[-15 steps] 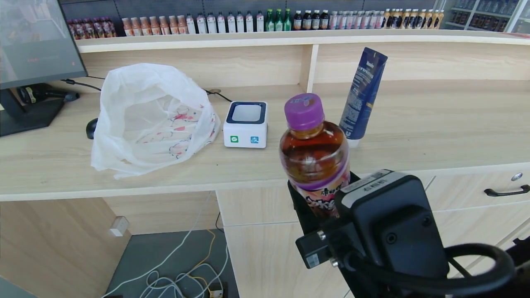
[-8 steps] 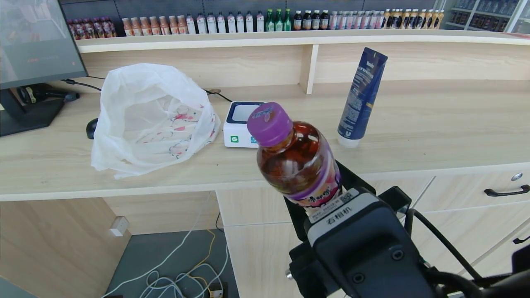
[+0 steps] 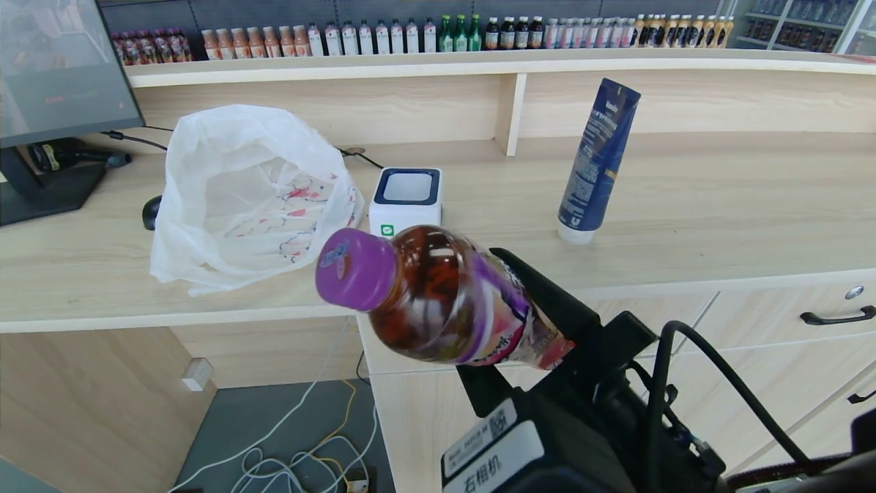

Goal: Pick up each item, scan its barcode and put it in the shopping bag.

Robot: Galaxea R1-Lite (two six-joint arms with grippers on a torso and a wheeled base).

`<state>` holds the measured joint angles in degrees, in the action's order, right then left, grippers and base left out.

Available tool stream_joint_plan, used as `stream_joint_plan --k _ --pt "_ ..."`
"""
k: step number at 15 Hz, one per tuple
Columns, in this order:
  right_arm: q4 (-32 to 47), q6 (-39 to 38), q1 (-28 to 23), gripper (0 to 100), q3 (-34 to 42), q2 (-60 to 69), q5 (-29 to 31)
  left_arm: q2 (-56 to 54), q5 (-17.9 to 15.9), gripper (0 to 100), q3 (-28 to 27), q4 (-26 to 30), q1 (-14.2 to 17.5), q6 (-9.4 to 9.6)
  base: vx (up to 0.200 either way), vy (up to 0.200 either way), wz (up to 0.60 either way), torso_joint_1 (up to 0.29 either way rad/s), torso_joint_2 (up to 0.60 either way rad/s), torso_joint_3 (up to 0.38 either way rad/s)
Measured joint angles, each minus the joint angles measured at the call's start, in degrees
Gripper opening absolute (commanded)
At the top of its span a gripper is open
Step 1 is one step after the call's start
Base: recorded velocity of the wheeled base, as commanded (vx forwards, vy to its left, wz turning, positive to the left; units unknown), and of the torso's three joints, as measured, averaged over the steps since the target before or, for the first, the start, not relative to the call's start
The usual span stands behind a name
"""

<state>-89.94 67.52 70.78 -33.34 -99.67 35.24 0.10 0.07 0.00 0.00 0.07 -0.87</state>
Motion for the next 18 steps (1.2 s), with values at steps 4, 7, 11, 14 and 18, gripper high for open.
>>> stream_joint_plan --k 4,7,11,14,18 --pt "0.02 3.78 -0.06 0 0.29 -0.79 -3.33 0.0 0.0 100 0.0 0.0 -0.02 0.0 0.0 0.0 0.0 0.0 0.0 0.0" --pt "-0.02 8.35 -0.09 0 0.73 -2.1 -7.83 0.0 0.0 100 0.0 0.0 -0.02 0.0 0.0 0.0 0.0 0.0 0.0 0.0" --pt "0.04 11.0 -0.09 0 1.54 -3.55 -10.45 0.0 0.0 100 0.0 0.0 -0.07 0.0 0.0 0.0 0.0 0.0 0.0 0.0" --pt "0.06 13.8 -0.17 0 1.54 -3.89 -10.95 0.0 0.0 100 0.0 0.0 -0.02 0.0 0.0 0.0 0.0 0.0 0.0 0.0" --pt "0.0 17.14 0.39 0 0.49 -3.5 -14.53 0.0 0.0 100 0.0 0.0 -0.02 0.0 0.0 0.0 0.0 0.0 0.0 0.0"
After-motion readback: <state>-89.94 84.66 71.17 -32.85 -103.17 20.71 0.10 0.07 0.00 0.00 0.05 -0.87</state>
